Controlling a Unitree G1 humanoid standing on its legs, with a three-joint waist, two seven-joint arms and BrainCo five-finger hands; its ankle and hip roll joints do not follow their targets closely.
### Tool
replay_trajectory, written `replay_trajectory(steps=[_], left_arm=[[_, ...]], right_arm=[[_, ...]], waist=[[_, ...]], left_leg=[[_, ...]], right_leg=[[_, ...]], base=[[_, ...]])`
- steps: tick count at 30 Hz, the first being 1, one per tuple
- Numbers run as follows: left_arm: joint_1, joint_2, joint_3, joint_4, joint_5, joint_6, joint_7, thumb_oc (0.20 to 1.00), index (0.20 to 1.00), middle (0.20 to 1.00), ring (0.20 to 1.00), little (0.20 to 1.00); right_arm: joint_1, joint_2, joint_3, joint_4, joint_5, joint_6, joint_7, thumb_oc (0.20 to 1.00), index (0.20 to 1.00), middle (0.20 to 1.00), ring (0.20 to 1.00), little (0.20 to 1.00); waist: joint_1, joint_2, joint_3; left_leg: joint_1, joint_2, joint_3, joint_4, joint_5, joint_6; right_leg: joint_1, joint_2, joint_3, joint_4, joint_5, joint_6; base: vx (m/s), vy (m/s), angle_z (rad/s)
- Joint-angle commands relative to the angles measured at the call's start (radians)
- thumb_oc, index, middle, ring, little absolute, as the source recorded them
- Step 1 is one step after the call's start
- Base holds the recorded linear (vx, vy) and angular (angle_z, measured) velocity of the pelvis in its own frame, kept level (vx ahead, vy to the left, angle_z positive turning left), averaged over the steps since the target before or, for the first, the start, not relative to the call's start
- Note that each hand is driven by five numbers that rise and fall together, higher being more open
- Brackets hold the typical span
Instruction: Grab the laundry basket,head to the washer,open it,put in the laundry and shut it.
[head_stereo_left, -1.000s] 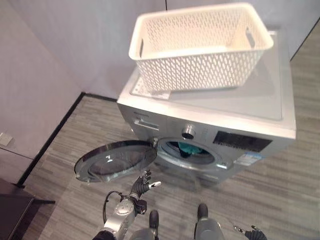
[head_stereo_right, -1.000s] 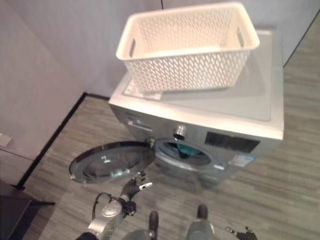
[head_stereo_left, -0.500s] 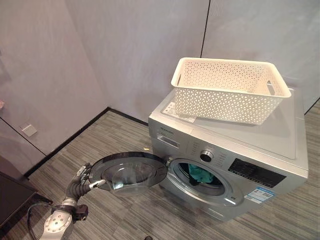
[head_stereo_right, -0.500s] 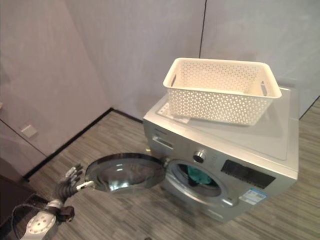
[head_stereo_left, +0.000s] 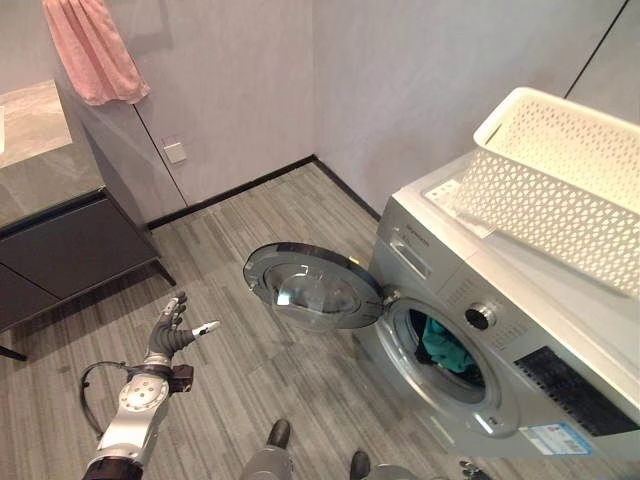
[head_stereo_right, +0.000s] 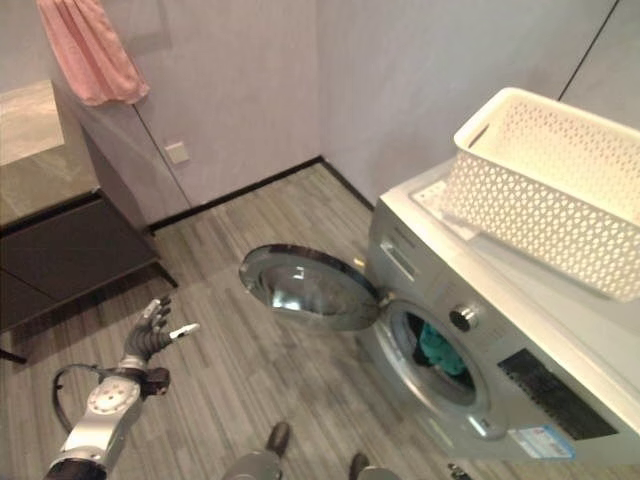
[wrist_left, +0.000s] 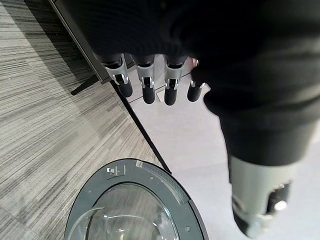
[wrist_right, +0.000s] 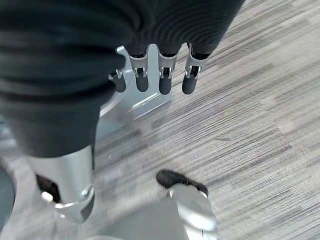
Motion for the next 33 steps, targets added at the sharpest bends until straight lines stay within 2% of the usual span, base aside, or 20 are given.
replay_trajectory(steps=[1, 3, 4, 6, 7, 8, 9, 10, 12, 14, 17, 18, 20, 25, 26, 27, 29, 31, 32, 33], left_arm=[[-0.03, 0.057, 0.064, -0.056, 0.027, -0.054, 0.034, 1.0, 1.0, 1.0, 1.0, 1.0], [-0.027, 0.055, 0.071, -0.051, 0.027, -0.058, 0.039, 1.0, 1.0, 1.0, 1.0, 1.0], [-0.006, 0.048, 0.099, -0.042, 0.03, -0.068, 0.061, 1.0, 1.0, 1.0, 1.0, 1.0], [0.015, 0.05, 0.135, -0.042, 0.014, -0.082, 0.077, 1.0, 1.0, 1.0, 1.0, 1.0], [0.015, 0.05, 0.135, -0.042, 0.013, -0.083, 0.077, 1.0, 1.0, 1.0, 1.0, 1.0], [0.03, 0.053, 0.154, -0.042, 0.008, -0.088, 0.09, 1.0, 1.0, 1.0, 1.0, 1.0], [0.052, 0.055, 0.178, -0.045, 0.008, -0.081, 0.09, 1.0, 1.0, 1.0, 1.0, 1.0], [0.093, 0.05, 0.206, -0.034, 0.036, -0.073, 0.081, 1.0, 1.0, 1.0, 1.0, 1.0], [0.101, 0.049, 0.209, -0.026, 0.058, -0.072, 0.083, 1.0, 1.0, 1.0, 1.0, 1.0], [0.12, 0.042, 0.216, -0.014, 0.076, -0.056, 0.08, 1.0, 1.0, 1.0, 1.0, 1.0], [0.132, 0.028, 0.225, -0.007, 0.076, -0.044, 0.077, 1.0, 1.0, 1.0, 1.0, 1.0], [0.137, 0.016, 0.235, 0.003, 0.075, -0.044, 0.076, 1.0, 1.0, 1.0, 1.0, 1.0], [0.132, 0.002, 0.229, 0.027, 0.063, -0.042, 0.072, 1.0, 1.0, 1.0, 1.0, 1.0], [0.115, -0.015, 0.202, 0.081, 0.052, -0.04, 0.069, 1.0, 1.0, 1.0, 1.0, 1.0], [0.105, -0.013, 0.196, 0.091, 0.062, -0.035, 0.079, 1.0, 1.0, 1.0, 1.0, 1.0], [0.104, -0.013, 0.196, 0.091, 0.062, -0.035, 0.079, 1.0, 1.0, 1.0, 1.0, 1.0], [0.074, -0.009, 0.192, 0.103, 0.057, -0.036, 0.105, 1.0, 1.0, 1.0, 1.0, 1.0], [0.057, -0.008, 0.189, 0.121, 0.049, -0.037, 0.115, 1.0, 1.0, 1.0, 1.0, 1.0], [0.029, -0.013, 0.172, 0.125, 0.058, -0.03, 0.112, 1.0, 1.0, 1.0, 1.0, 1.0], [0.017, -0.003, 0.175, 0.138, 0.059, -0.038, 0.119, 1.0, 1.0, 1.0, 1.0, 1.0]], right_arm=[[0.05, 0.025, 0.031, -0.012, 0.03, 0.01, -0.01, 1.0, 1.0, 1.0, 1.0, 1.0], [0.053, 0.028, 0.031, -0.016, 0.028, 0.014, -0.008, 1.0, 1.0, 1.0, 1.0, 1.0], [0.042, 0.034, 0.022, -0.027, 0.035, 0.015, -0.01, 1.0, 1.0, 1.0, 1.0, 1.0], [0.019, 0.034, 0.018, -0.033, 0.033, 0.016, -0.014, 1.0, 1.0, 1.0, 1.0, 1.0], [0.019, 0.034, 0.019, -0.033, 0.033, 0.016, -0.014, 1.0, 1.0, 1.0, 1.0, 1.0], [0.006, 0.039, 0.024, -0.035, 0.025, 0.017, -0.015, 1.0, 1.0, 1.0, 1.0, 1.0], [0.007, 0.044, 0.024, -0.034, 0.013, 0.016, -0.013, 1.0, 1.0, 1.0, 1.0, 1.0], [0.018, 0.054, 0.04, -0.039, -0.015, 0.016, -0.003, 1.0, 1.0, 1.0, 1.0, 1.0], [0.02, 0.055, 0.055, -0.044, -0.032, 0.015, 0.005, 1.0, 1.0, 1.0, 1.0, 1.0], [0.033, 0.067, 0.074, -0.045, -0.037, 0.019, 0.021, 1.0, 1.0, 1.0, 1.0, 1.0], [0.038, 0.072, 0.073, -0.046, -0.024, 0.02, 0.024, 1.0, 1.0, 1.0, 1.0, 1.0], [0.025, 0.068, 0.074, -0.054, -0.017, 0.02, 0.022, 1.0, 1.0, 1.0, 1.0, 1.0], [0.019, 0.065, 0.07, -0.051, -0.008, 0.019, 0.017, 1.0, 1.0, 1.0, 1.0, 1.0], [0.028, 0.043, 0.068, -0.042, -0.008, 0.023, 0.007, 1.0, 1.0, 1.0, 1.0, 1.0], [0.031, 0.032, 0.058, -0.041, 0.008, 0.021, 0.005, 1.0, 1.0, 1.0, 1.0, 1.0], [0.031, 0.032, 0.058, -0.041, 0.008, 0.021, 0.005, 1.0, 1.0, 1.0, 1.0, 1.0], [0.006, 0.018, 0.057, -0.037, 0.028, 0.018, -0.006, 1.0, 1.0, 1.0, 1.0, 1.0], [0.001, 0.012, 0.057, -0.038, 0.031, 0.02, -0.008, 1.0, 1.0, 1.0, 1.0, 1.0], [0.036, 0.015, 0.026, -0.026, 0.036, 0.02, -0.005, 1.0, 1.0, 1.0, 1.0, 1.0], [0.053, 0.02, 0.02, -0.018, 0.048, 0.019, 0.001, 1.0, 1.0, 1.0, 1.0, 1.0]], waist=[[-0.024, -0.063, -0.015], [-0.023, -0.063, -0.011], [-0.034, -0.058, -0.005], [-0.029, -0.051, 0.012], [-0.024, -0.05, 0.012], [-0.002, -0.043, 0.028], [0.025, -0.039, 0.033], [0.038, -0.037, 0.019], [0.029, -0.04, 0.017], [0.028, -0.03, 0.017], [0.037, -0.031, 0.005], [0.047, -0.041, -0.013], [0.046, -0.036, -0.017], [0.028, -0.023, -0.036], [0.029, -0.032, -0.02], [0.029, -0.033, -0.022], [0.042, -0.047, 0.006], [0.036, -0.051, 0.004], [-0.003, -0.046, -0.027], [0.002, -0.037, -0.037]], left_leg=[[-0.132, -0.116, 0.048, 0.215, -0.091, 0.057], [-0.137, -0.126, 0.07, 0.237, -0.111, 0.067], [-0.15, -0.142, 0.141, 0.25, -0.142, 0.099], [-0.164, -0.135, 0.215, 0.249, -0.151, 0.111], [-0.165, -0.133, 0.22, 0.25, -0.153, 0.111], [-0.158, -0.101, 0.274, 0.245, -0.159, 0.105], [-0.159, -0.082, 0.317, 0.235, -0.151, 0.096], [-0.12, -0.079, 0.35, 0.165, -0.139, 0.099], [-0.097, -0.082, 0.367, 0.13, -0.118, 0.108], [-0.07, -0.086, 0.383, 0.102, -0.096, 0.137], [-0.068, -0.09, 0.407, 0.077, -0.077, 0.138], [-0.067, -0.09, 0.441, 0.049, -0.054, 0.123], [-0.05, -0.091, 0.434, 0.046, -0.054, 0.125], [-0.057, -0.099, 0.4, 0.057, -0.045, 0.116], [-0.086, -0.113, 0.334, 0.124, -0.06, 0.109], [-0.09, -0.113, 0.333, 0.124, -0.057, 0.108], [-0.138, -0.146, 0.183, 0.196, -0.066, 0.073], [-0.132, -0.132, 0.16, 0.182, -0.071, 0.065], [-0.097, 0.047, 0.336, 0.069, -0.001, 0.038], [-0.093, 0.08, 0.3, 0.03, 0.035, 0.02]], right_leg=[[0.031, -0.105, 0.06, -0.018, 0.027, 0.077], [0.019, -0.12, 0.091, -0.02, 0.038, 0.09], [-0.027, -0.174, 0.17, -0.05, 0.11, 0.132], [-0.088, -0.22, 0.19, -0.068, 0.197, 0.157], [-0.091, -0.218, 0.196, -0.069, 0.199, 0.157], [-0.12, -0.232, 0.095, -0.071, 0.208, 0.152], [-0.119, -0.26, -0.074, -0.077, 0.204, 0.152], [-0.081, -0.254, -0.172, -0.071, 0.185, 0.148], [-0.107, -0.232, -0.123, -0.052, 0.193, 0.156], [-0.094, -0.108, -0.059, 0.102, 0.092, 0.126], [-0.065, -0.038, -0.091, 0.14, 0.032, 0.112], [-0.02, -0.037, -0.112, 0.021, 0.026, 0.095], [0.003, -0.017, -0.038, -0.039, 0.037, 0.083], [0.032, 0.008, -0.009, -0.125, 0.058, 0.051], [0.038, 0.01, 0.002, -0.12, 0.055, 0.037], [0.033, 0.01, 0.001, -0.12, 0.057, 0.037], [-0.002, 0.003, 0.024, -0.09, 0.058, 0.026], [-0.018, -0.001, 0.02, -0.08, 0.057, 0.025], [-0.012, -0.032, -0.058, -0.087, 0.057, 0.046], [-0.005, -0.03, -0.06, -0.086, 0.047, 0.049]], base=[[0.09, 0.261, -0.5], [0.07, 0.361, -1.02], [0.0, 0.542, -1.09], [-0.1, 0.332, -1.35], [-0.12, 0.133, -1.77], [-0.13, 0.132, -1.87], [-0.14, 0.263, -1.68], [-0.07, 0.234, -1.88], [-0.01, 0.134, -1.32], [-0.08, 0.167, -0.63], [-0.08, 0.045, -0.31], [-0.08, -0.055, -0.44], [-0.02, -0.073, -0.37], [0.02, -0.06, -0.12], [0.01, -0.093, 0.35], [-0.05, -0.06, 0.42], [-0.13, -0.025, 0.14], [-0.05, 0.05, -0.07], [0.08, 0.15, -0.02], [0.11, 0.187, 0.44]])
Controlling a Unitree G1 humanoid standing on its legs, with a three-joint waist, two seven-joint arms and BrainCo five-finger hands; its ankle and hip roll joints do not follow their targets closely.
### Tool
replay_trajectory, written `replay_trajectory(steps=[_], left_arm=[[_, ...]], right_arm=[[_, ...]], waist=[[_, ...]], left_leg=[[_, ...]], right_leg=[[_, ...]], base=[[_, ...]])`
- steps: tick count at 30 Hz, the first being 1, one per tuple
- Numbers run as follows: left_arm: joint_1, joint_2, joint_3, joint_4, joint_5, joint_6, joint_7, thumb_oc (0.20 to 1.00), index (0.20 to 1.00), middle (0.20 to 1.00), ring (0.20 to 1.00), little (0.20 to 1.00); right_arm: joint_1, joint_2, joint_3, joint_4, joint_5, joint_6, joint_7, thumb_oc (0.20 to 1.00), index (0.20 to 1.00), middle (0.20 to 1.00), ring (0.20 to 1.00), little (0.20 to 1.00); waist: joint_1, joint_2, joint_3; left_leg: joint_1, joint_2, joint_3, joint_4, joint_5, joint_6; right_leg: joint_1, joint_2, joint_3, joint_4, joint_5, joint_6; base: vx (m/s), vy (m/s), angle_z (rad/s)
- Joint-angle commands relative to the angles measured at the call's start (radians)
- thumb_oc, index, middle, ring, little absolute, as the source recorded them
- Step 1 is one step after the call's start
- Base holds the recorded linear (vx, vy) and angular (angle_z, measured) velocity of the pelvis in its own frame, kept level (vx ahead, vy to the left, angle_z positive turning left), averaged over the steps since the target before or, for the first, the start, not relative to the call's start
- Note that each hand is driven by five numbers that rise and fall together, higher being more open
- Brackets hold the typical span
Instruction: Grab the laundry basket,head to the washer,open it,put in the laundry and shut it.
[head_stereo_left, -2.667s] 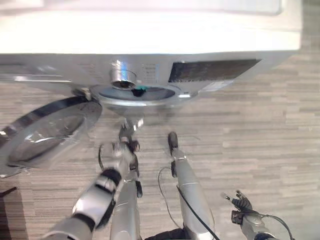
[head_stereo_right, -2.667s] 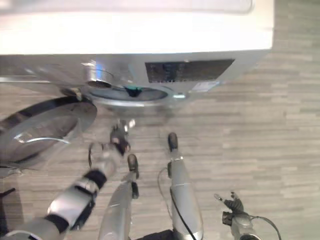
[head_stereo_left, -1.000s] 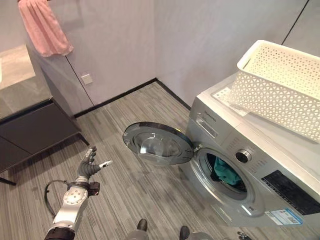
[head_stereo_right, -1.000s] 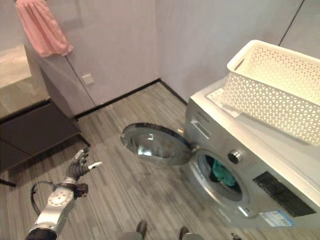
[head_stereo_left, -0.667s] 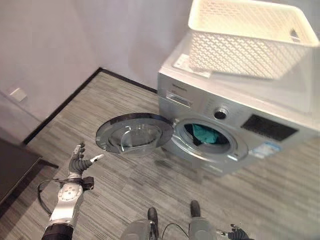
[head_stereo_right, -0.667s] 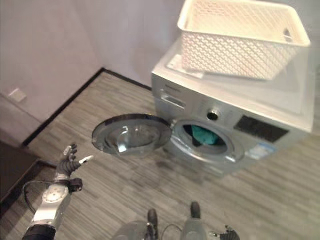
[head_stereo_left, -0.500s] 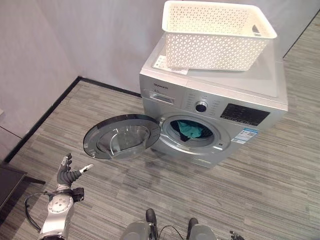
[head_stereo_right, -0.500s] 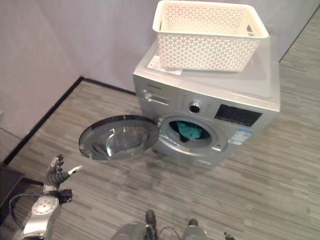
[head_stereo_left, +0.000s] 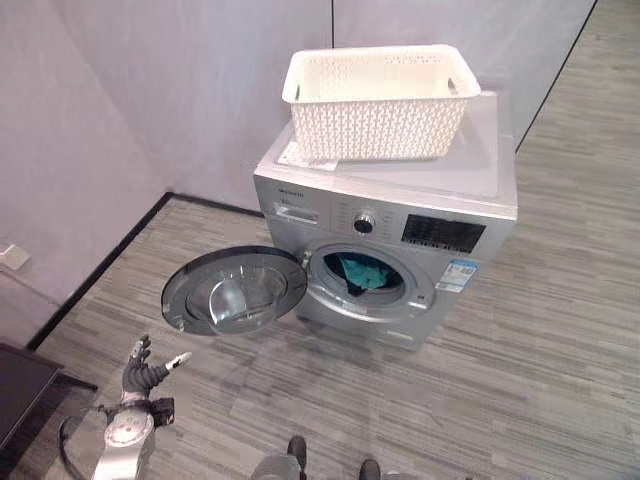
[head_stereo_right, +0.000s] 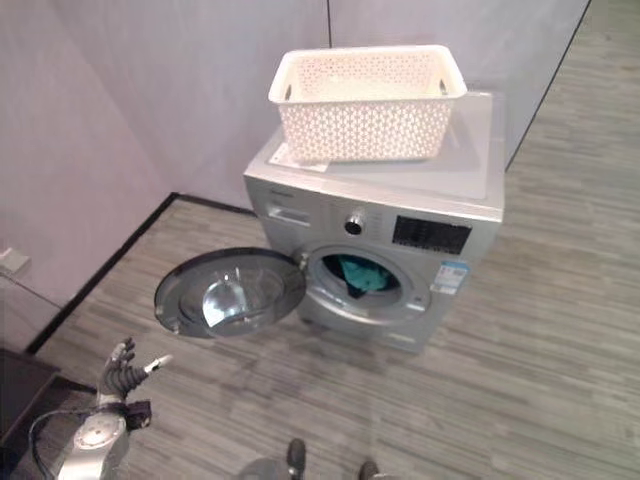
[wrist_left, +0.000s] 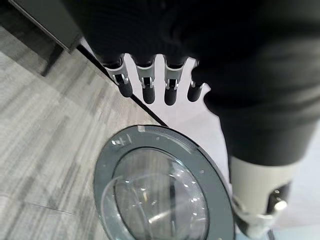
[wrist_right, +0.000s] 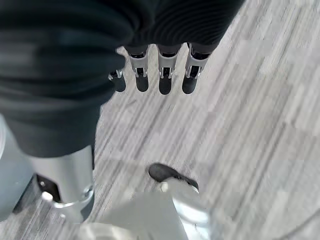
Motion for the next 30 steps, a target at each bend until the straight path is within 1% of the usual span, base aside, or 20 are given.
replay_trajectory(steps=[1, 2, 3, 4, 6, 8, 10, 12, 14, 16, 18, 19, 21, 22, 23, 25, 27, 28, 29, 30], left_arm=[[-0.058, 0.059, 0.028, -0.028, 0.014, -0.043, 0.044, 1.0, 1.0, 1.0, 1.0, 1.0], [-0.067, 0.066, 0.028, 0.003, 0.003, -0.045, 0.051, 1.0, 1.0, 1.0, 1.0, 1.0], [-0.068, 0.066, 0.028, 0.004, 0.002, -0.046, 0.051, 1.0, 1.0, 1.0, 1.0, 1.0], [-0.059, 0.068, 0.038, 0.016, -0.008, -0.047, 0.056, 1.0, 1.0, 1.0, 1.0, 1.0], [-0.054, 0.065, 0.044, 0.02, -0.006, -0.05, 0.052, 1.0, 1.0, 1.0, 1.0, 1.0], [-0.049, 0.076, 0.054, 0.008, -0.001, -0.052, 0.05, 1.0, 1.0, 1.0, 1.0, 1.0], [-0.046, 0.1, 0.077, 0.001, 0.005, -0.056, 0.051, 1.0, 1.0, 1.0, 1.0, 1.0], [-0.067, 0.132, 0.091, 0.031, 0.011, -0.059, 0.068, 1.0, 1.0, 1.0, 1.0, 1.0], [-0.076, 0.146, 0.096, 0.037, 0.013, -0.059, 0.072, 1.0, 1.0, 1.0, 1.0, 1.0], [-0.11, 0.176, 0.097, 0.065, 0.015, -0.059, 0.086, 1.0, 1.0, 1.0, 1.0, 1.0], [-0.137, 0.218, 0.102, 0.086, 0.019, -0.053, 0.093, 1.0, 1.0, 1.0, 1.0, 1.0], [-0.184, 0.276, 0.101, 0.137, 0.009, -0.048, 0.096, 1.0, 1.0, 1.0, 1.0, 1.0], [-0.244, 0.328, 0.088, 0.176, 0.004, -0.045, 0.105, 1.0, 1.0, 1.0, 1.0, 1.0], [-0.324, 0.373, 0.059, 0.25, 0.0, -0.044, 0.123, 1.0, 1.0, 1.0, 1.0, 1.0], [-0.328, 0.375, 0.056, 0.253, -0.001, -0.045, 0.123, 1.0, 1.0, 1.0, 1.0, 1.0], [-0.399, 0.416, 0.029, 0.317, -0.002, -0.038, 0.139, 1.0, 1.0, 1.0, 1.0, 1.0], [-0.481, 0.432, -0.006, 0.384, -0.029, -0.038, 0.153, 1.0, 1.0, 1.0, 1.0, 1.0], [-0.54, 0.43, -0.034, 0.426, -0.035, -0.042, 0.179, 1.0, 1.0, 1.0, 1.0, 1.0], [-0.588, 0.432, -0.077, 0.505, -0.023, -0.026, 0.183, 1.0, 1.0, 1.0, 1.0, 1.0], [-0.592, 0.433, -0.08, 0.508, -0.024, -0.027, 0.182, 1.0, 1.0, 1.0, 1.0, 1.0]], right_arm=[[0.05, 0.029, -0.015, 0.012, 0.052, -0.013, -0.002, 1.0, 1.0, 1.0, 1.0, 1.0], [0.051, 0.032, -0.009, 0.014, 0.062, -0.013, 0.003, 1.0, 1.0, 1.0, 1.0, 1.0], [0.05, 0.032, -0.01, 0.014, 0.062, -0.013, 0.003, 1.0, 1.0, 1.0, 1.0, 1.0], [0.054, 0.035, -0.024, 0.019, 0.071, -0.013, 0.009, 1.0, 1.0, 1.0, 1.0, 1.0], [0.06, 0.034, -0.067, 0.04, 0.088, -0.012, 0.001, 1.0, 1.0, 1.0, 1.0, 1.0], [0.059, 0.037, -0.074, 0.046, 0.088, -0.011, 0.003, 1.0, 1.0, 1.0, 1.0, 1.0], [0.055, 0.046, -0.069, 0.049, 0.076, -0.007, 0.007, 1.0, 1.0, 1.0, 1.0, 1.0], [0.036, 0.07, -0.052, 0.034, 0.076, -0.009, 0.015, 1.0, 1.0, 1.0, 1.0, 1.0], [0.032, 0.078, -0.047, 0.03, 0.078, -0.009, 0.018, 1.0, 1.0, 1.0, 1.0, 1.0], [0.026, 0.088, -0.041, 0.026, 0.081, -0.009, 0.019, 1.0, 1.0, 1.0, 1.0, 1.0], [0.019, 0.085, -0.051, 0.024, 0.09, -0.008, 0.009, 1.0, 1.0, 1.0, 1.0, 1.0], [0.011, 0.082, -0.04, 0.022, 0.094, -0.009, 0.008, 1.0, 1.0, 1.0, 1.0, 1.0], [0.007, 0.091, -0.022, 0.022, 0.09, -0.008, 0.008, 1.0, 1.0, 1.0, 1.0, 1.0], [0.0, 0.099, 0.004, 0.018, 0.092, -0.01, 0.009, 1.0, 1.0, 1.0, 1.0, 1.0], [-0.001, 0.1, 0.003, 0.018, 0.092, -0.01, 0.009, 1.0, 1.0, 1.0, 1.0, 1.0], [-0.005, 0.102, 0.019, 0.015, 0.105, -0.014, 0.009, 1.0, 1.0, 1.0, 1.0, 1.0], [-0.005, 0.109, 0.034, 0.011, 0.123, -0.019, 0.007, 1.0, 1.0, 1.0, 1.0, 1.0], [0.009, 0.126, 0.056, 0.005, 0.138, -0.022, 0.012, 1.0, 1.0, 1.0, 1.0, 1.0], [0.012, 0.13, 0.063, -0.002, 0.167, -0.029, 0.011, 1.0, 1.0, 1.0, 1.0, 1.0], [0.012, 0.131, 0.062, -0.002, 0.167, -0.029, 0.011, 1.0, 1.0, 1.0, 1.0, 1.0]], waist=[[-0.038, -0.019, -0.015], [-0.035, -0.017, -0.005], [-0.036, -0.017, -0.007], [-0.047, -0.006, -0.008], [-0.055, 0.004, -0.018], [-0.054, 0.005, -0.02], [-0.049, 0.005, -0.022], [-0.046, -0.002, -0.021], [-0.045, -0.007, -0.019], [-0.051, -0.019, -0.014], [-0.054, -0.035, -0.009], [-0.061, -0.051, 0.009], [-0.061, -0.076, 0.031], [-0.067, -0.106, 0.052], [-0.065, -0.107, 0.053], [-0.073, -0.137, 0.069], [-0.084, -0.173, 0.086], [-0.093, -0.206, 0.094], [-0.103, -0.235, 0.1], [-0.102, -0.236, 0.1]], left_leg=[[0.015, 0.126, 0.153, -0.04, -0.047, 0.043], [0.024, 0.116, 0.084, -0.021, -0.059, 0.032], [0.02, 0.116, 0.082, -0.022, -0.056, 0.033], [0.045, 0.099, 0.057, -0.035, -0.082, 0.03], [0.06, 0.077, 0.09, -0.056, -0.092, 0.038], [0.067, 0.065, 0.091, -0.06, -0.1, 0.045], [0.077, 0.055, 0.121, -0.079, -0.106, 0.058], [0.092, 0.035, 0.147, -0.139, -0.097, 0.077], [0.097, 0.031, 0.154, -0.161, -0.091, 0.081], [0.095, 0.023, 0.163, -0.178, -0.09, 0.087], [0.089, 0.016, 0.17, -0.181, -0.095, 0.096], [0.08, 0.011, 0.172, -0.181, -0.099, 0.104], [0.063, 0.003, 0.175, -0.181, -0.098, 0.11], [0.042, 0.003, 0.179, -0.181, -0.095, 0.114], [0.041, 0.003, 0.18, -0.18, -0.095, 0.114], [0.021, 0.006, 0.185, -0.18, -0.092, 0.115], [0.002, 0.012, 0.186, -0.179, -0.087, 0.115], [-0.011, 0.019, 0.183, -0.18, -0.084, 0.113], [-0.022, 0.027, 0.182, -0.181, -0.081, 0.111], [-0.023, 0.027, 0.183, -0.18, -0.081, 0.111]], right_leg=[[0.013, -0.001, 0.044, -0.037, -0.008, 0.122], [0.021, -0.009, 0.06, -0.027, -0.016, 0.125], [0.019, -0.01, 0.058, -0.028, -0.014, 0.125], [0.027, -0.022, 0.073, -0.027, -0.011, 0.132], [0.042, -0.047, 0.071, -0.04, 0.002, 0.147], [0.036, -0.057, 0.08, -0.039, 0.008, 0.155], [0.024, -0.074, 0.1, -0.041, 0.023, 0.171], [-0.002, -0.099, 0.114, -0.043, 0.048, 0.195], [-0.011, -0.104, 0.119, -0.043, 0.054, 0.2], [-0.029, -0.119, 0.123, -0.046, 0.071, 0.217], [-0.043, -0.131, 0.127, -0.045, 0.084, 0.229], [-0.064, -0.136, 0.137, -0.039, 0.097, 0.236], [-0.085, -0.144, 0.145, -0.036, 0.119, 0.244], [-0.107, -0.145, 0.15, -0.04, 0.141, 0.25], [-0.108, -0.145, 0.151, -0.04, 0.141, 0.251], [-0.126, -0.144, 0.157, -0.046, 0.168, 0.257], [-0.142, -0.14, 0.157, -0.051, 0.187, 0.261], [-0.153, -0.133, 0.156, -0.055, 0.204, 0.264], [-0.164, -0.127, 0.155, -0.057, 0.218, 0.267], [-0.165, -0.127, 0.156, -0.058, 0.218, 0.267]], base=[[0.12, 0.122, 0.82], [0.06, 0.076, 0.94], [0.09, 0.163, 0.29], [0.1, 0.205, -0.26], [0.12, 0.24, -0.42], [0.05, 0.179, -0.16], [0.03, 0.299, -0.2], [-0.01, 0.321, -0.49], [-0.03, 0.144, -0.23], [-0.03, 0.181, -0.16], [-0.04, 0.205, -0.08], [-0.08, 0.185, -0.03], [-0.12, 0.156, -0.08], [-0.1, 0.087, -0.04], [-0.1, 0.046, -0.04], [-0.06, 0.017, -0.06], [-0.06, 0.008, -0.09], [-0.03, -0.007, -0.1], [0.0, 0.0, 0.0], [-0.02, -0.01, 0.07]])
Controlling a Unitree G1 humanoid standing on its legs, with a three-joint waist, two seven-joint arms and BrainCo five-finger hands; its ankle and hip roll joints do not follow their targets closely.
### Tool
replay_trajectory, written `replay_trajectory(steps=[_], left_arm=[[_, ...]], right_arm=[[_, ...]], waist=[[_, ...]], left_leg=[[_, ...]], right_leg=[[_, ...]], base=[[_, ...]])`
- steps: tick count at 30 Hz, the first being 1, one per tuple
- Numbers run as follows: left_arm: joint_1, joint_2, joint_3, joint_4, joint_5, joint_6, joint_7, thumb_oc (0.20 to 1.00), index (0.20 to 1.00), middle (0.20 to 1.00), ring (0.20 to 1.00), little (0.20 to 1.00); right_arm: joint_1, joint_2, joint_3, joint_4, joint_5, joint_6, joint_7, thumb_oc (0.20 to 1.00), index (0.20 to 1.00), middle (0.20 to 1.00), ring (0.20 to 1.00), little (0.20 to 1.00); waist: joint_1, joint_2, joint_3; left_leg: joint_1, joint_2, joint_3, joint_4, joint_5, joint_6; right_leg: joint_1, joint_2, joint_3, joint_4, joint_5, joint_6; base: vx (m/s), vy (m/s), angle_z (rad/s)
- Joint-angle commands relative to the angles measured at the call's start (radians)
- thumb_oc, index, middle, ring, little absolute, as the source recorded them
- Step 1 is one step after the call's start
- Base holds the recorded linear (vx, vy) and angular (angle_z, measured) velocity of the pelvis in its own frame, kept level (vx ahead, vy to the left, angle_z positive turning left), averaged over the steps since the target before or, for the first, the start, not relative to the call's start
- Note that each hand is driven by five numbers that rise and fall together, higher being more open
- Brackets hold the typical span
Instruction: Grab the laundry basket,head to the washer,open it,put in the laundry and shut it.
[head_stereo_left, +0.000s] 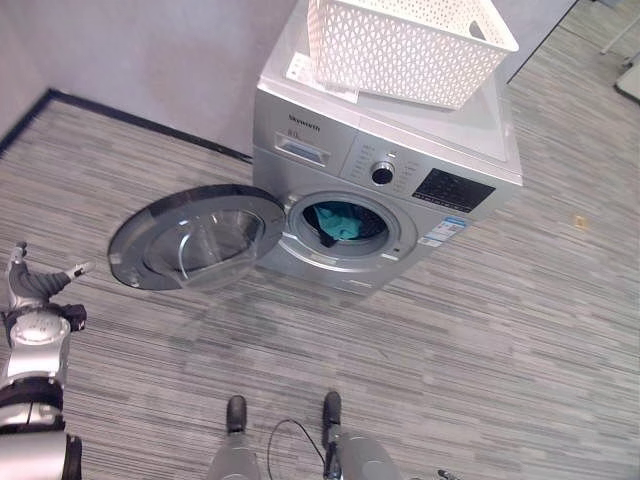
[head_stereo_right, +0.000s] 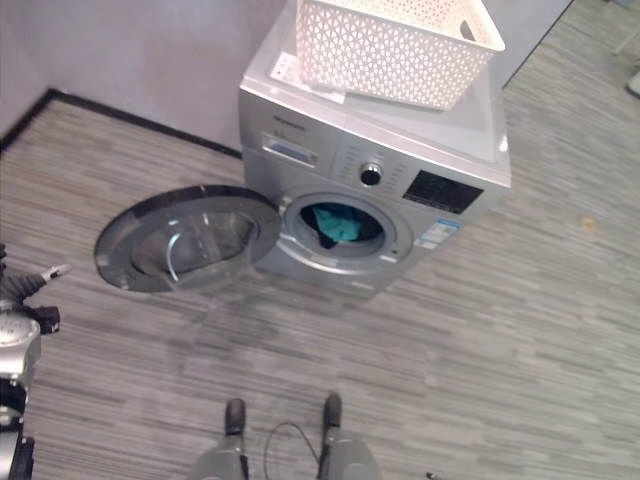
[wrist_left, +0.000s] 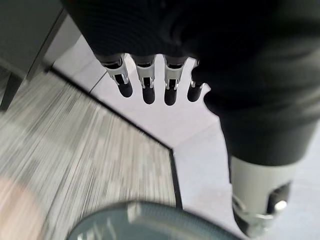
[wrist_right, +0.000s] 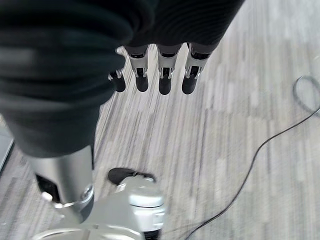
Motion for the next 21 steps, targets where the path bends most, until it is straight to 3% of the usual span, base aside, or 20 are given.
replay_trajectory(steps=[1, 5, 6, 9, 14, 19, 20, 21], left_arm=[[-0.031, 0.029, -0.021, 0.063, 0.001, -0.017, 0.052, 1.0, 1.0, 1.0, 1.0, 1.0], [-0.153, 0.05, -0.095, 0.139, 0.019, -0.009, 0.074, 1.0, 1.0, 1.0, 1.0, 1.0], [-0.156, 0.05, -0.098, 0.14, 0.018, -0.009, 0.074, 1.0, 1.0, 1.0, 1.0, 1.0], [-0.293, 0.05, -0.178, 0.173, 0.013, -0.002, 0.088, 1.0, 1.0, 1.0, 1.0, 1.0], [-0.336, 0.021, -0.257, 0.152, 0.048, -0.009, 0.046, 1.0, 1.0, 1.0, 1.0, 1.0], [-0.247, -0.107, -0.334, 0.01, 0.121, -0.004, -0.025, 1.0, 1.0, 1.0, 1.0, 1.0], [-0.21, -0.164, -0.388, -0.102, 0.173, -0.007, -0.062, 1.0, 1.0, 1.0, 1.0, 1.0], [-0.208, -0.164, -0.387, -0.104, 0.174, -0.006, -0.061, 1.0, 1.0, 1.0, 1.0, 1.0]], right_arm=[[-0.012, -0.044, 0.015, -0.015, 0.072, -0.018, -0.011, 1.0, 1.0, 1.0, 1.0, 1.0], [0.0, -0.03, 0.059, -0.022, 0.075, -0.027, -0.007, 1.0, 1.0, 1.0, 1.0, 1.0], [0.0, -0.029, 0.058, -0.022, 0.075, -0.027, -0.007, 1.0, 1.0, 1.0, 1.0, 1.0], [-0.007, -0.031, 0.063, -0.03, 0.111, -0.036, -0.012, 1.0, 1.0, 1.0, 1.0, 1.0], [0.026, -0.02, 0.11, -0.055, 0.087, -0.039, 0.019, 1.0, 1.0, 1.0, 1.0, 1.0], [0.019, -0.025, 0.107, -0.066, 0.073, -0.04, 0.024, 1.0, 1.0, 1.0, 1.0, 1.0], [0.002, -0.024, 0.106, -0.072, 0.06, -0.04, 0.017, 1.0, 1.0, 1.0, 1.0, 1.0], [0.002, -0.025, 0.105, -0.072, 0.06, -0.04, 0.017, 1.0, 1.0, 1.0, 1.0, 1.0]], waist=[[-0.001, 0.051, 0.005], [-0.021, -0.018, 0.014], [-0.021, -0.018, 0.014], [-0.04, -0.061, 0.029], [-0.048, -0.058, 0.026], [-0.04, -0.033, 0.022], [-0.031, -0.014, 0.031], [-0.031, -0.014, 0.032]], left_leg=[[0.02, 0.015, -0.005, -0.033, -0.058, -0.006], [-0.013, 0.035, 0.0, -0.03, -0.052, -0.013], [-0.015, 0.035, 0.0, -0.029, -0.051, -0.013], [-0.059, 0.052, -0.016, -0.029, -0.032, -0.023], [-0.088, 0.054, -0.038, -0.031, -0.024, -0.027], [-0.081, 0.042, -0.045, -0.026, -0.031, -0.02], [-0.081, 0.033, -0.051, -0.023, -0.034, -0.015], [-0.08, 0.033, -0.051, -0.023, -0.035, -0.015]], right_leg=[[0.006, -0.029, 0.032, 0.032, -0.055, 0.072], [-0.023, -0.019, 0.028, 0.017, -0.035, 0.071], [-0.024, -0.019, 0.028, 0.017, -0.035, 0.071], [-0.051, -0.01, 0.016, -0.002, -0.01, 0.075], [-0.063, -0.011, 0.01, -0.011, 0.006, 0.08], [-0.05, -0.018, -0.001, -0.005, -0.024, 0.073], [-0.048, -0.023, -0.012, 0.0, -0.035, 0.069], [-0.047, -0.023, -0.012, 0.0, -0.036, 0.069]], base=[[-0.01, -0.023, -0.05], [-0.02, -0.048, -0.06], [-0.06, -0.051, -0.03], [-0.04, -0.053, -0.02], [0.0, -0.008, 0.24], [0.01, 0.027, -0.05], [-0.01, 0.049, -0.11], [-0.02, 0.046, 0.04]])
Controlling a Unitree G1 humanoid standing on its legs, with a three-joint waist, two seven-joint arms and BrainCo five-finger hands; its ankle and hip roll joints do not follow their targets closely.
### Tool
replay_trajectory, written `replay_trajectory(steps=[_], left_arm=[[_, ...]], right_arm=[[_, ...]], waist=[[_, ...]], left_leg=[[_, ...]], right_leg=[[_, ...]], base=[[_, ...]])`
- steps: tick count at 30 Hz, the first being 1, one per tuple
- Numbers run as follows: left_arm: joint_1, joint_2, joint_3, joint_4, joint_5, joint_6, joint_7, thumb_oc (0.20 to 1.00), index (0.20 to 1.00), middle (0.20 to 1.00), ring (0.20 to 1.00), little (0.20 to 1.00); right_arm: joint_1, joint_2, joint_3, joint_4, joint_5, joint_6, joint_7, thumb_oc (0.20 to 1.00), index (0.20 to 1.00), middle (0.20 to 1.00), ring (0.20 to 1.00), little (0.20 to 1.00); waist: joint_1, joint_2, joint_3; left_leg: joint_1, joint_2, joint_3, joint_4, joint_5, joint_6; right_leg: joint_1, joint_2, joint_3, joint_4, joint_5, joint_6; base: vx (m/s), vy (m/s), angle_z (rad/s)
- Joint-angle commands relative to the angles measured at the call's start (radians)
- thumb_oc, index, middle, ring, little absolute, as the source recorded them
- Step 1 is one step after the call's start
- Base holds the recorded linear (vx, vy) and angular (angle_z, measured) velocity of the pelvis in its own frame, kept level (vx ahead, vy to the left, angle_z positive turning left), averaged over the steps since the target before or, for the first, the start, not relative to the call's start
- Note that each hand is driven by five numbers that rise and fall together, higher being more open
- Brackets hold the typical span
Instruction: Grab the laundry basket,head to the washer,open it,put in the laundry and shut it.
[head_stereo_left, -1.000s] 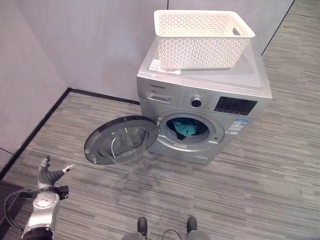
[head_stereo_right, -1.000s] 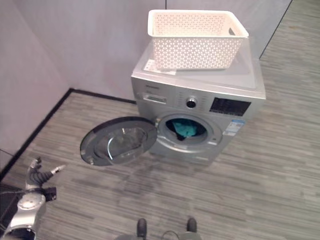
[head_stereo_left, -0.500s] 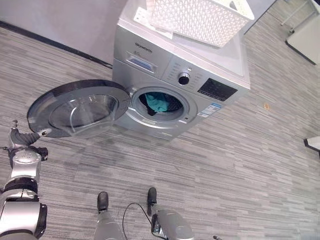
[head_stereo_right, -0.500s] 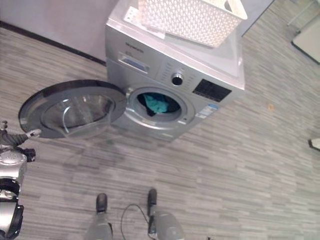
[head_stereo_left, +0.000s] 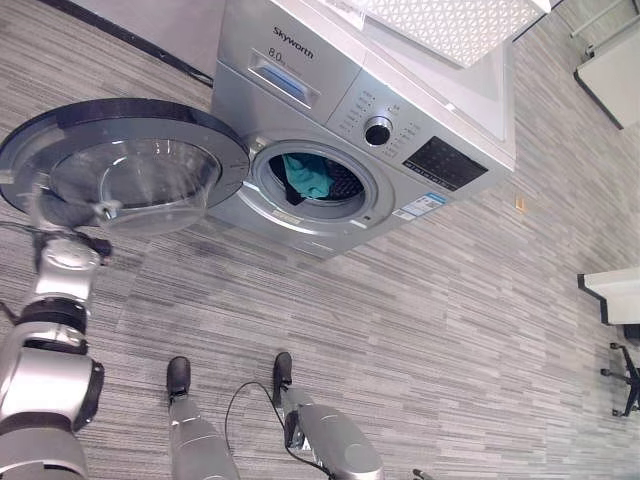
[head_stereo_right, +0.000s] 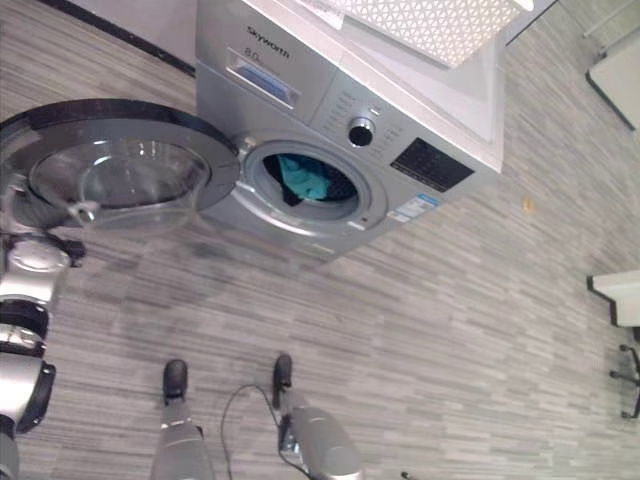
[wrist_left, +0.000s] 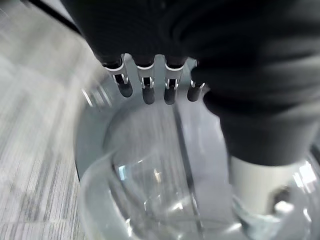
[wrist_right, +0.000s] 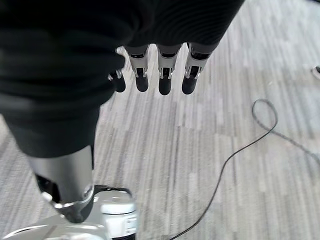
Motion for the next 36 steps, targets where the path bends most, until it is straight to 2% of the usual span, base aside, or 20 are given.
replay_trajectory(steps=[1, 4, 6, 8, 9, 10, 11, 14, 15, 18, 19, 21, 22, 24, 25, 26, 27, 31, 32, 36], left_arm=[[0.024, -0.088, -0.084, -0.171, 0.125, -0.051, -0.129, 1.0, 1.0, 1.0, 1.0, 1.0], [0.061, -0.159, -0.098, -0.254, 0.131, -0.044, -0.14, 1.0, 1.0, 1.0, 1.0, 1.0], [0.063, -0.136, -0.126, -0.358, 0.207, -0.04, -0.151, 1.0, 1.0, 1.0, 1.0, 1.0], [0.063, -0.124, -0.121, -0.406, 0.226, -0.041, -0.149, 1.0, 1.0, 1.0, 1.0, 1.0], [0.057, -0.081, -0.11, -0.498, 0.267, -0.049, -0.144, 1.0, 1.0, 1.0, 1.0, 1.0], [0.059, -0.08, -0.108, -0.501, 0.268, -0.047, -0.145, 1.0, 1.0, 1.0, 1.0, 1.0], [0.025, 0.017, -0.064, -0.603, 0.292, -0.066, -0.124, 1.0, 1.0, 1.0, 1.0, 1.0], [-0.083, 0.145, -0.016, -0.642, 0.286, -0.074, -0.061, 1.0, 1.0, 1.0, 1.0, 1.0], [-0.166, 0.212, -0.026, -0.605, 0.28, -0.073, -0.022, 1.0, 1.0, 1.0, 1.0, 1.0], [-0.275, 0.28, -0.046, -0.491, 0.223, -0.067, 0.018, 1.0, 1.0, 1.0, 1.0, 1.0], [-0.37, 0.316, -0.102, -0.36, 0.204, -0.052, 0.041, 1.0, 1.0, 1.0, 1.0, 1.0], [-0.478, 0.345, -0.179, -0.225, 0.162, -0.054, 0.039, 1.0, 1.0, 1.0, 1.0, 1.0], [-0.51, 0.338, -0.205, -0.157, 0.17, -0.05, 0.054, 1.0, 1.0, 1.0, 1.0, 1.0], [-0.594, 0.326, -0.279, 0.03, 0.165, -0.038, 0.06, 1.0, 1.0, 1.0, 1.0, 1.0], [-0.611, 0.314, -0.289, 0.06, 0.157, -0.033, 0.059, 1.0, 1.0, 1.0, 1.0, 1.0], [-0.62, 0.293, -0.287, 0.102, 0.131, -0.033, 0.045, 1.0, 1.0, 1.0, 1.0, 1.0], [-0.645, 0.274, -0.3, 0.166, 0.121, -0.032, 0.045, 1.0, 1.0, 1.0, 1.0, 1.0], [-0.627, 0.247, -0.299, 0.199, 0.146, -0.03, 0.043, 1.0, 1.0, 1.0, 1.0, 1.0], [-0.574, 0.225, -0.261, 0.215, 0.133, -0.035, 0.027, 1.0, 1.0, 1.0, 1.0, 1.0], [-0.471, 0.167, -0.212, 0.208, 0.137, -0.036, 0.003, 1.0, 1.0, 1.0, 1.0, 1.0]], right_arm=[[-0.039, -0.038, 0.015, -0.021, -0.015, -0.003, -0.009, 1.0, 1.0, 1.0, 1.0, 1.0], [-0.077, -0.045, -0.014, -0.019, -0.005, 0.0, -0.019, 1.0, 1.0, 1.0, 1.0, 1.0], [-0.096, -0.069, -0.041, -0.023, 0.002, -0.003, -0.028, 1.0, 1.0, 1.0, 1.0, 1.0], [-0.099, -0.074, -0.056, -0.022, 0.01, -0.004, -0.028, 1.0, 1.0, 1.0, 1.0, 1.0], [-0.101, -0.079, -0.075, -0.015, 0.018, -0.008, -0.024, 1.0, 1.0, 1.0, 1.0, 1.0], [-0.101, -0.079, -0.074, -0.014, 0.018, -0.008, -0.024, 1.0, 1.0, 1.0, 1.0, 1.0], [-0.096, -0.084, -0.083, 0.003, 0.016, -0.007, -0.013, 1.0, 1.0, 1.0, 1.0, 1.0], [-0.086, -0.083, -0.079, 0.021, 0.022, -0.002, 0.003, 1.0, 1.0, 1.0, 1.0, 1.0], [-0.084, -0.087, -0.076, 0.028, 0.032, 0.0, 0.009, 1.0, 1.0, 1.0, 1.0, 1.0], [-0.075, -0.09, -0.068, 0.028, 0.034, 0.008, 0.017, 1.0, 1.0, 1.0, 1.0, 1.0], [-0.075, -0.092, -0.059, 0.028, 0.038, 0.01, 0.019, 1.0, 1.0, 1.0, 1.0, 1.0], [-0.063, -0.087, -0.045, 0.021, 0.042, 0.012, 0.024, 1.0, 1.0, 1.0, 1.0, 1.0], [-0.065, -0.086, -0.036, 0.022, 0.045, 0.011, 0.022, 1.0, 1.0, 1.0, 1.0, 1.0], [-0.07, -0.08, -0.024, 0.001, 0.082, 0.001, 0.016, 1.0, 1.0, 1.0, 1.0, 1.0], [-0.076, -0.081, -0.028, 0.001, 0.094, -0.002, 0.015, 1.0, 1.0, 1.0, 1.0, 1.0], [-0.074, -0.079, -0.03, -0.003, 0.11, 0.0, 0.012, 1.0, 1.0, 1.0, 1.0, 1.0], [-0.058, -0.071, -0.026, 0.004, 0.112, -0.003, 0.012, 1.0, 1.0, 1.0, 1.0, 1.0], [-0.025, -0.074, -0.01, -0.013, 0.097, -0.012, 0.019, 1.0, 1.0, 1.0, 1.0, 1.0], [-0.005, -0.065, -0.001, -0.023, 0.091, -0.014, 0.024, 1.0, 1.0, 1.0, 1.0, 1.0], [0.006, -0.06, 0.006, -0.04, 0.083, -0.016, 0.021, 1.0, 1.0, 1.0, 1.0, 1.0]], waist=[[-0.009, 0.067, -0.017], [0.004, 0.091, 0.0], [0.017, 0.112, 0.009], [0.022, 0.119, 0.01], [0.033, 0.128, 0.011], [0.032, 0.128, 0.011], [0.052, 0.139, 0.008], [0.066, 0.14, -0.005], [0.066, 0.137, -0.009], [0.057, 0.124, -0.022], [0.048, 0.117, -0.026], [0.035, 0.107, -0.028], [0.024, 0.1, -0.029], [-0.007, 0.065, -0.027], [-0.015, 0.061, -0.025], [-0.028, 0.059, -0.025], [-0.052, 0.054, -0.025], [-0.08, 0.047, -0.029], [-0.083, 0.042, -0.024], [-0.081, 0.037, -0.014]], left_leg=[[-0.004, -0.028, -0.032, -0.032, -0.052, 0.025], [-0.005, -0.035, -0.043, -0.029, -0.05, 0.028], [-0.007, -0.042, -0.051, -0.027, -0.05, 0.029], [-0.008, -0.043, -0.056, -0.025, -0.051, 0.03], [-0.012, -0.046, -0.065, -0.022, -0.051, 0.029], [-0.012, -0.046, -0.066, -0.022, -0.051, 0.029], [-0.025, -0.054, -0.085, -0.018, -0.049, 0.029], [-0.046, -0.063, -0.108, -0.017, -0.046, 0.029], [-0.047, -0.063, -0.115, -0.02, -0.048, 0.027], [-0.06, -0.068, -0.122, -0.025, -0.042, 0.026], [-0.069, -0.065, -0.125, -0.025, -0.038, 0.024], [-0.081, -0.063, -0.128, -0.026, -0.033, 0.02], [-0.086, -0.061, -0.127, -0.026, -0.03, 0.018], [-0.112, -0.049, -0.132, -0.034, -0.018, 0.011], [-0.126, -0.047, -0.138, -0.035, -0.014, 0.01], [-0.142, -0.046, -0.143, -0.036, -0.01, 0.01], [-0.169, -0.037, -0.151, -0.035, -0.009, 0.008], [-0.197, -0.031, -0.153, -0.041, -0.002, 0.006], [-0.2, -0.032, -0.153, -0.044, -0.003, 0.005], [-0.188, -0.03, -0.148, -0.044, -0.009, 0.005]], right_leg=[[-0.003, -0.08, -0.008, 0.034, -0.052, 0.052], [0.003, -0.088, -0.027, 0.037, -0.065, 0.048], [0.008, -0.093, -0.037, 0.036, -0.076, 0.046], [0.012, -0.094, -0.043, 0.036, -0.08, 0.046], [0.016, -0.099, -0.056, 0.036, -0.085, 0.046], [0.016, -0.099, -0.057, 0.036, -0.085, 0.046], [0.022, -0.105, -0.075, 0.031, -0.079, 0.049], [0.029, -0.112, -0.097, 0.018, -0.06, 0.058], [0.035, -0.111, -0.102, 0.015, -0.047, 0.064], [0.033, -0.116, -0.104, 0.007, -0.016, 0.072], [0.031, -0.115, -0.106, 0.006, 0.0, 0.074], [0.027, -0.113, -0.104, 0.004, 0.024, 0.074], [0.023, -0.111, -0.102, 0.004, 0.035, 0.074], [0.001, -0.1, -0.076, -0.006, 0.074, 0.074], [-0.009, -0.098, -0.063, -0.007, 0.082, 0.074], [-0.02, -0.096, -0.039, -0.011, 0.085, 0.074], [-0.044, -0.086, 0.012, -0.015, 0.101, 0.074], [-0.082, -0.078, 0.058, -0.022, 0.116, 0.074], [-0.093, -0.074, 0.065, -0.02, 0.127, 0.074], [-0.09, -0.071, 0.049, -0.016, 0.119, 0.074]], base=[[-0.02, 0.026, 0.16], [-0.03, 0.015, 0.08], [-0.03, 0.008, 0.07], [-0.01, -0.011, 0.09], [-0.01, -0.02, 0.22], [0.0, -0.046, 0.36], [0.01, -0.047, 0.34], [0.04, -0.048, 0.36], [0.05, -0.004, 0.53], [0.04, 0.01, 0.25], [0.05, 0.028, 0.11], [0.05, 0.052, 0.02], [0.05, 0.059, 0.07], [0.03, 0.05, 0.01], [0.01, 0.056, -0.02], [-0.03, 0.055, 0.06], [-0.03, 0.065, 0.16], [-0.01, 0.049, 0.07], [0.02, 0.048, -0.1], [0.02, 0.007, -0.1]])
